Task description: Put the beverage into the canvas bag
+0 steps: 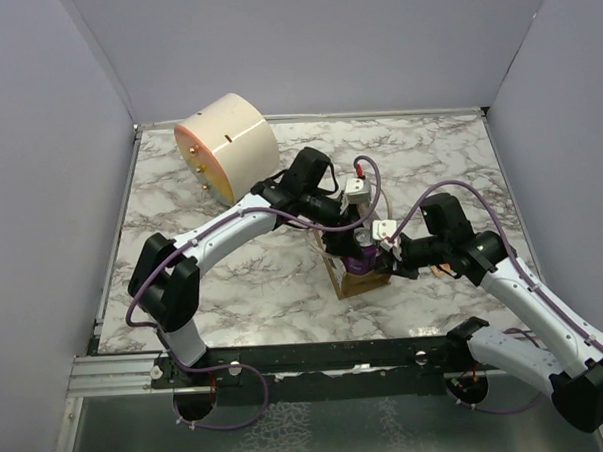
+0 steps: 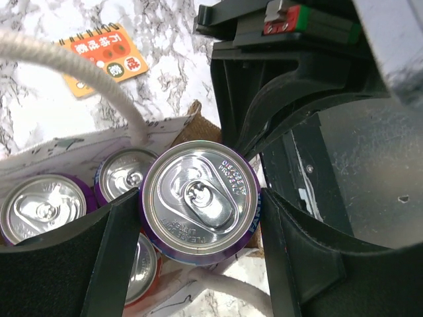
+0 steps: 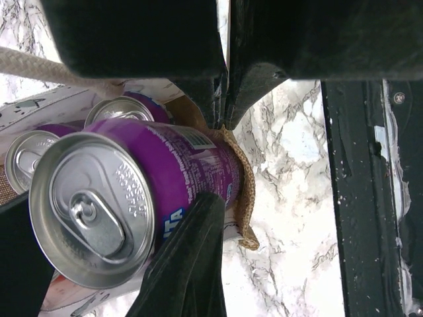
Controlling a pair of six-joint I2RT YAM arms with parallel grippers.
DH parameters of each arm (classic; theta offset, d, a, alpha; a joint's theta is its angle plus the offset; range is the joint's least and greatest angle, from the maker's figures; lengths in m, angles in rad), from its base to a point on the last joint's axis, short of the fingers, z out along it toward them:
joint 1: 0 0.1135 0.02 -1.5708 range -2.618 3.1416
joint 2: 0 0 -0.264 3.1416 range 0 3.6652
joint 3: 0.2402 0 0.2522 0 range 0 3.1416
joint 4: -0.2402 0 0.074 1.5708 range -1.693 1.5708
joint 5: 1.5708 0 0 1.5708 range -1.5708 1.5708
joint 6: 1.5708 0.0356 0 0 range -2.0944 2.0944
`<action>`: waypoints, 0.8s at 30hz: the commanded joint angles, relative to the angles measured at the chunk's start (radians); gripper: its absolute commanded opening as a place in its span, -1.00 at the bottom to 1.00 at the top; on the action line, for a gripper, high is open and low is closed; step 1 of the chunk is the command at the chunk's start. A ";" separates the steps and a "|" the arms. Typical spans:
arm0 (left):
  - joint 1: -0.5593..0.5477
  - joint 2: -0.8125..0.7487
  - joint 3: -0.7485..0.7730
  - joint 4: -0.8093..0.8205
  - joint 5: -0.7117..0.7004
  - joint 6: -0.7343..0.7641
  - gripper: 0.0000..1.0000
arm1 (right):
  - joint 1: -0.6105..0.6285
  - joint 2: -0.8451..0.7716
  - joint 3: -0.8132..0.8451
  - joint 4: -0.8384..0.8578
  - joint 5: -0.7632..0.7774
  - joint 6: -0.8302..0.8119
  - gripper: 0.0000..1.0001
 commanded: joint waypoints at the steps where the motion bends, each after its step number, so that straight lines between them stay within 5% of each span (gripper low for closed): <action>1: 0.005 -0.093 -0.054 0.160 0.117 -0.193 -1.00 | 0.005 -0.007 0.043 0.023 -0.039 0.004 -0.98; 6: 0.006 -0.103 -0.129 0.213 0.120 -0.162 -1.00 | 0.006 0.012 0.056 0.019 -0.051 0.004 -0.98; 24: -0.004 -0.006 -0.066 -0.132 0.141 0.387 -1.00 | 0.006 0.024 0.085 0.017 -0.066 0.018 -0.98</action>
